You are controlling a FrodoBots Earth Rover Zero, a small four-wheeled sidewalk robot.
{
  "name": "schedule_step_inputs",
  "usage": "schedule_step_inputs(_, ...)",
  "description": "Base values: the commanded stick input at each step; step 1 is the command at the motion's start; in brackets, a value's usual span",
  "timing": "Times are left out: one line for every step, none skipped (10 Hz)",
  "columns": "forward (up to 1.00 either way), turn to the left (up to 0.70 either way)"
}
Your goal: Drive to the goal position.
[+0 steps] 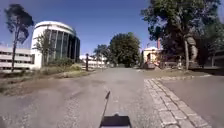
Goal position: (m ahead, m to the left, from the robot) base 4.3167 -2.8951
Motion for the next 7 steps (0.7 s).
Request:
schedule_step_inputs(0.7,0.0)
schedule_step_inputs(0.7,0.0)
schedule_step_inputs(0.7,0.06)
schedule_step_inputs(0.7,0.1)
schedule_step_inputs(0.7,0.03)
schedule_step_inputs(0.7,0.0)
schedule_step_inputs(0.7,0.0)
